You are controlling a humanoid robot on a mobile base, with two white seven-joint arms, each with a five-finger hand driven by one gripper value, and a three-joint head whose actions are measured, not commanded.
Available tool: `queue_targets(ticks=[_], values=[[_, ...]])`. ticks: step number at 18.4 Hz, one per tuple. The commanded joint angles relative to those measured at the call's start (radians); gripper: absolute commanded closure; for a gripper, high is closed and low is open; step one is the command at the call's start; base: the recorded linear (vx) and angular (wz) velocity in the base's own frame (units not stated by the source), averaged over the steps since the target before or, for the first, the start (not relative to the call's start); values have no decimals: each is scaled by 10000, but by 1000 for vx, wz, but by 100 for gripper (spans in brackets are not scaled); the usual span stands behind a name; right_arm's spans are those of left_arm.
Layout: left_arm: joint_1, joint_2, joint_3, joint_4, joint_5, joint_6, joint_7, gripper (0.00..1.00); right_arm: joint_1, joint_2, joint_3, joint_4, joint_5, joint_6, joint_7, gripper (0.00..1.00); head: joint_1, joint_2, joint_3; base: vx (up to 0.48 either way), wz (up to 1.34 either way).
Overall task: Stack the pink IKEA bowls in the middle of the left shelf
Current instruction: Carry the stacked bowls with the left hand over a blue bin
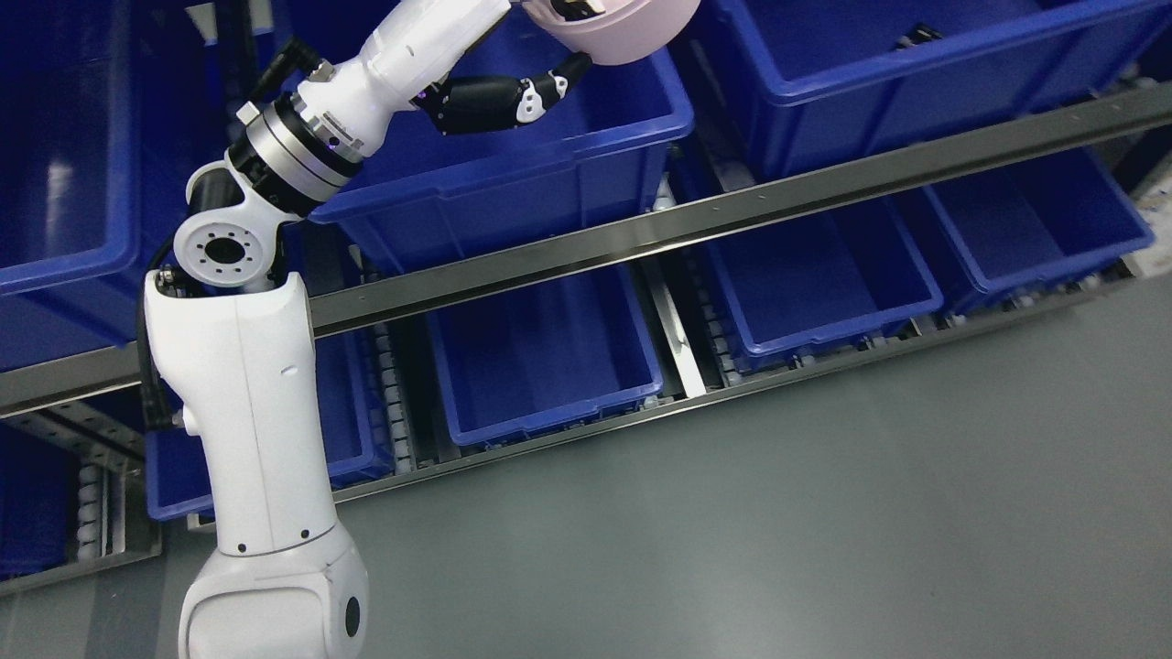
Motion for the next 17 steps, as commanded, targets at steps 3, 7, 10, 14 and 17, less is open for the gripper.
queue_targets(ticks=[3, 7, 10, 14, 17], values=[[-1375, 174, -516, 276, -958, 1110, -431, 97, 2, -175, -46, -175, -15, 4, -4, 0, 0, 0, 0, 92, 631], [-1637, 174, -1435, 1529, -1604, 1802, -986, 96, 2, -175, -46, -175, -15, 4, -4, 0, 0, 0, 0, 121, 274], [-1668, 174, -1820, 2911, -2002, 1803, -955, 95, 2, -175, -46, -175, -15, 4, -4, 0, 0, -1, 0, 148, 92], [-1546, 174, -2433, 3651, -2203, 1803, -971, 93, 2, -175, -46, -175, -15, 4, -4, 0, 0, 0, 0, 137, -16], [-1255, 259, -2419, 3606, -2127, 1818, -1123, 92, 2, -175, -46, -175, -15, 4, -4, 0, 0, -1, 0, 136, -55]])
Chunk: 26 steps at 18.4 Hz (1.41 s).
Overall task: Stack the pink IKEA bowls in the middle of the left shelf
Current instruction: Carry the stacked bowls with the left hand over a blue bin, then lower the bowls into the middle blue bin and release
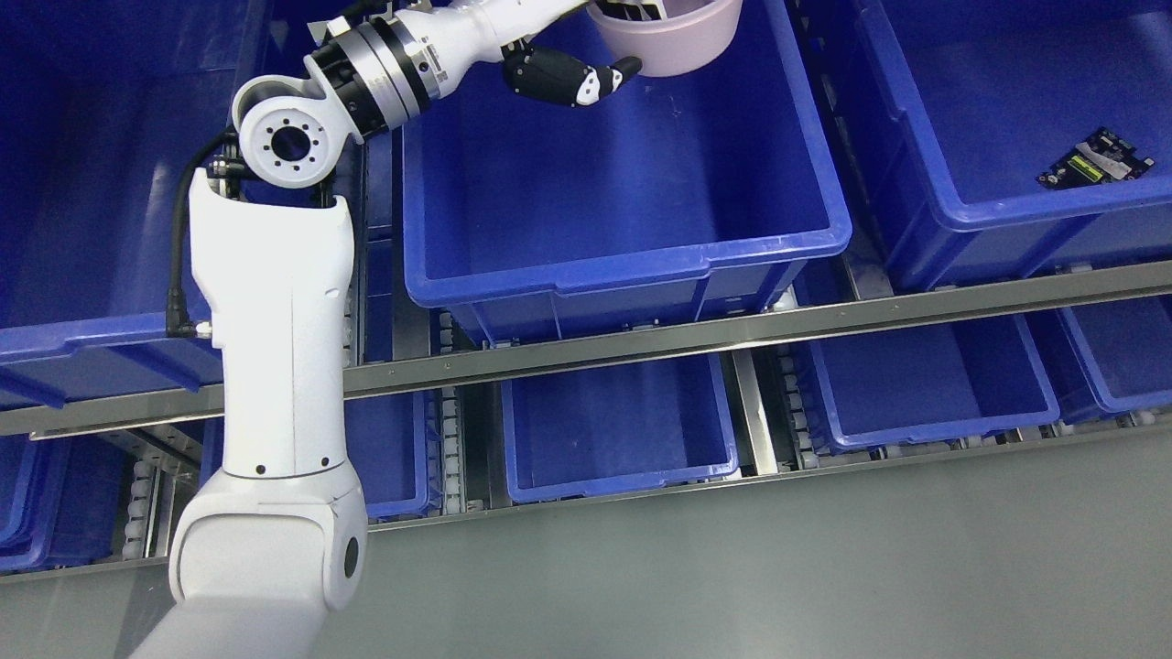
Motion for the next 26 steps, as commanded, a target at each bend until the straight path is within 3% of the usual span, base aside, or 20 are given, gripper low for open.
queue_targets(ticks=[1, 6, 9, 16, 17, 19, 22, 24, 26], values=[[286, 382, -915, 1445, -141, 17, -225, 91, 1, -175, -46, -174, -15, 4, -4, 0, 0, 0, 0, 112, -6], [531, 414, -914, 1338, -110, 2, -441, 85, 1, -175, -46, -174, -15, 4, -4, 0, 0, 0, 0, 89, -30], [945, 291, -915, 1092, -94, 17, -441, 77, 1, -175, -46, -174, -15, 4, -4, 0, 0, 0, 0, 35, -6], [915, 174, 156, 510, -79, 155, 17, 14, 1, -175, -46, -174, -15, 4, -4, 0, 0, 0, 0, 3, 1], [885, 174, 630, 479, 118, 140, 490, 4, 1, -175, -46, -174, -15, 4, -4, 0, 0, 0, 0, 0, 0], [823, 174, 1429, 494, 1507, 79, 2095, 0, 1, -175, -46, -174, -15, 4, -4, 0, 0, 0, 0, 0, 0], [914, 174, 1341, 494, 5020, 277, 6723, 1, 1, -175, -46, -174, -15, 4, -4, 0, 0, 0, 0, 0, 0], [1220, 174, 1020, 296, 5121, 721, 8618, 0, 1, -175, -46, -174, -15, 4, -4, 0, 0, 0, 0, 0, 0], [1634, 174, 453, -285, 5167, 1119, 8901, 0, 1, -175, -46, -174, -15, 4, -4, 0, 0, 0, 0, 0, 0]])
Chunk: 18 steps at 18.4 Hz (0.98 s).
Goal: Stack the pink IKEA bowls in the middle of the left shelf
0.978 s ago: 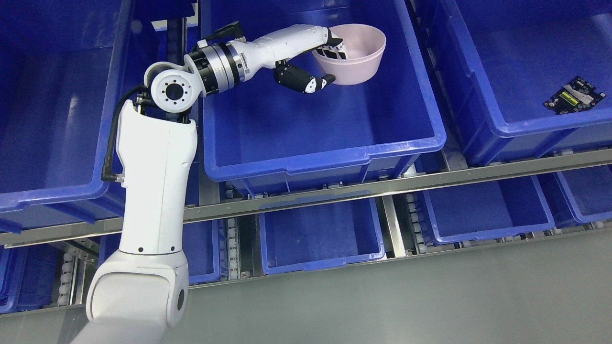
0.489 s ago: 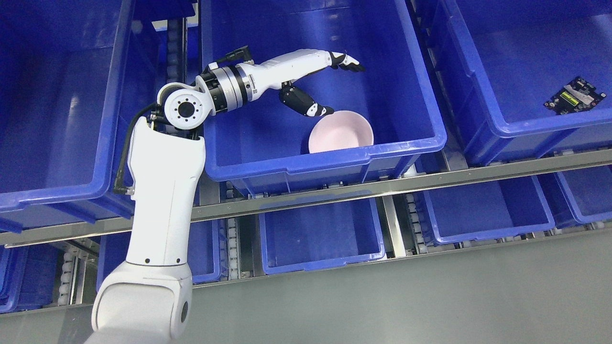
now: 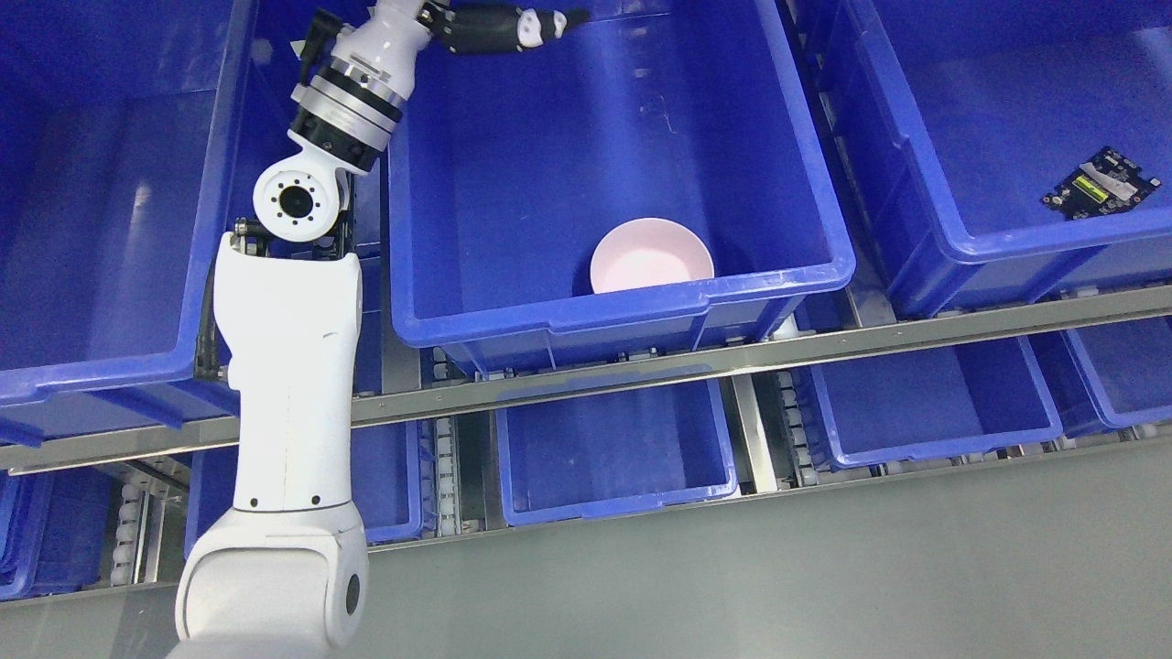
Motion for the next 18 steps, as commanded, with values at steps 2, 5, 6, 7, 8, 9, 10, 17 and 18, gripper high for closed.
queue_targets(ticks=[2, 5, 6, 7, 8, 9, 10, 17, 18], values=[[864, 139, -125, -1412, 1583, 1090, 2491, 0, -1, -175, -46, -175, -15, 4, -4, 0, 0, 0, 0, 0, 0], [1491, 139, -247, -2775, 1798, 2318, 2491, 0, -1, -175, -46, -175, -15, 4, -4, 0, 0, 0, 0, 0, 0], [1813, 139, -446, -3145, 1798, 2351, 2491, 0, -1, -175, -46, -175, -15, 4, -4, 0, 0, 0, 0, 0, 0], [2271, 139, -736, -3422, 1798, 2290, 2491, 0, -1, -175, -46, -175, -15, 4, -4, 0, 0, 0, 0, 0, 0], [2595, 139, -921, -3546, 1798, 2198, 2491, 0, -1, -175, -46, -175, -15, 4, -4, 0, 0, 0, 0, 0, 0], [2780, 139, -999, -3593, 1798, 2046, 2491, 0, -1, -175, -46, -175, -15, 4, -4, 0, 0, 0, 0, 0, 0], [2873, 139, -1015, -3623, 1798, 1892, 2491, 0, -1, -175, -46, -175, -15, 4, -4, 0, 0, 0, 0, 0, 0], [2966, 139, -954, -3793, 1798, 2029, 2491, 0, -1, -175, -46, -175, -15, 4, -4, 0, 0, 0, 0, -40, 67], [2982, 139, -1000, -3808, 1798, 2029, 2491, 0, -1, -175, -46, -175, -15, 4, -4, 0, 0, 0, 0, -176, 118]])
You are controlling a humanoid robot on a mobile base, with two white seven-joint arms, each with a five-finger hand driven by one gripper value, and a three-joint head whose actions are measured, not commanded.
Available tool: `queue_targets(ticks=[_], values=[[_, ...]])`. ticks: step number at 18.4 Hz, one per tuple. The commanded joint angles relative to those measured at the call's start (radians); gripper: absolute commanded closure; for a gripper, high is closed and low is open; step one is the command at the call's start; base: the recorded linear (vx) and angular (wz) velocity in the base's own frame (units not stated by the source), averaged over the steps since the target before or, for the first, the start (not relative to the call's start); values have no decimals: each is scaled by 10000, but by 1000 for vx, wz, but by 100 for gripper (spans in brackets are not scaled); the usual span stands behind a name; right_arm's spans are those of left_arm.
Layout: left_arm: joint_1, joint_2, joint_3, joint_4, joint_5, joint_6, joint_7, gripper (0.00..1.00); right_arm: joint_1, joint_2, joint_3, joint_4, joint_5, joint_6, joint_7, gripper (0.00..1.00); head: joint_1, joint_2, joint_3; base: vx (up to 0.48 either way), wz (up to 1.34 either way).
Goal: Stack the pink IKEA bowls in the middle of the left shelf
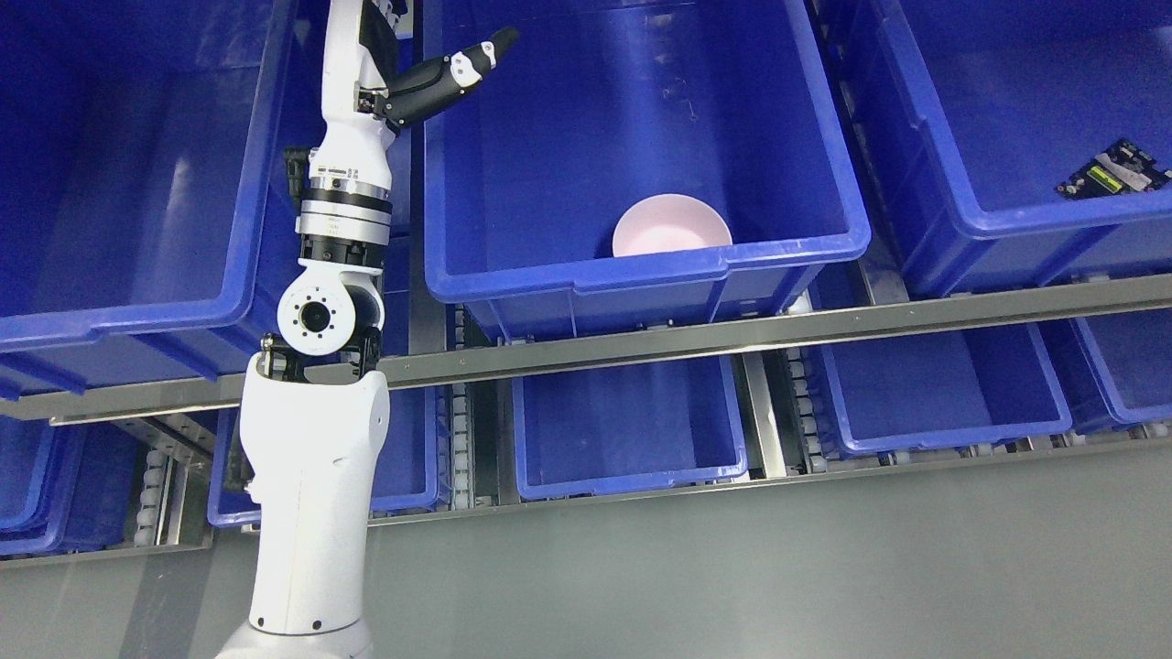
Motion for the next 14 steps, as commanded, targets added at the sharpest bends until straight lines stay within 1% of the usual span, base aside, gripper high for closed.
queue_targets(ticks=[1, 7, 14], values=[[333, 166, -372, -966, 93, 99, -11, 0, 2, -175, -46, -175, -15, 7, -18, 0, 0, 0, 0, -197, -6], [687, 166, -556, -966, 108, 68, -11, 0, 2, -175, -46, -175, -15, 7, -18, 0, 0, 0, 0, -205, -26], [1331, 166, -1062, -966, 123, 7, -11, 0, 2, -175, -46, -175, -15, 7, -18, 0, 0, 0, 0, -105, 162]])
